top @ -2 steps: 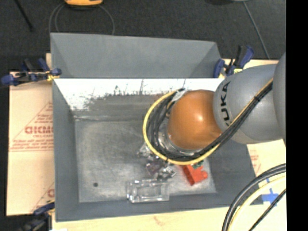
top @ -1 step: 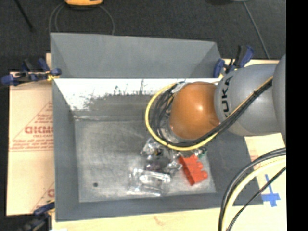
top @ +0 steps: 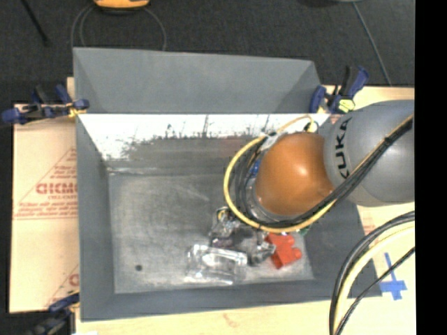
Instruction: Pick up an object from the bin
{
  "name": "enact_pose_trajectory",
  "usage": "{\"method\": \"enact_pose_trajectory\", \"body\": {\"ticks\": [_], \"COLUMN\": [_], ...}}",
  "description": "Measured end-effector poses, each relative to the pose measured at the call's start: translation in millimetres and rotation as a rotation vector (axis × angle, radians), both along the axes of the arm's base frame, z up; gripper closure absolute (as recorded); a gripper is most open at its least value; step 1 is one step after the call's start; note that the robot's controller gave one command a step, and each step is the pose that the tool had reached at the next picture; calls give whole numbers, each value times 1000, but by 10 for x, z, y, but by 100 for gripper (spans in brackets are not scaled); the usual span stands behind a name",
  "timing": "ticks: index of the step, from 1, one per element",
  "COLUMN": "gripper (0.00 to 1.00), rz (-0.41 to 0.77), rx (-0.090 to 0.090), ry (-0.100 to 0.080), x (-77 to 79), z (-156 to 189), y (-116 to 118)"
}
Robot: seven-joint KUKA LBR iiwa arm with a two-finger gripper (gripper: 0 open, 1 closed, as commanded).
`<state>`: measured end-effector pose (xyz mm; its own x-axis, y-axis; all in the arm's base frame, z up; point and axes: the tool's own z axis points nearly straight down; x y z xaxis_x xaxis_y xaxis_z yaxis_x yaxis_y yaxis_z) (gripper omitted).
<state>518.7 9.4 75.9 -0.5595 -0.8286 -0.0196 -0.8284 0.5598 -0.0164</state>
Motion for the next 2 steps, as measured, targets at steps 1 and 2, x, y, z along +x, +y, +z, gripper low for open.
{"method": "enact_pose_trajectory", "body": {"ticks": [1,2], "gripper": [0,0], "rz": [370,595], "rx": [-15,-17], "ry": [15,12], "x": [126,42], "z": [-19,-15], "y": [265,839]}}
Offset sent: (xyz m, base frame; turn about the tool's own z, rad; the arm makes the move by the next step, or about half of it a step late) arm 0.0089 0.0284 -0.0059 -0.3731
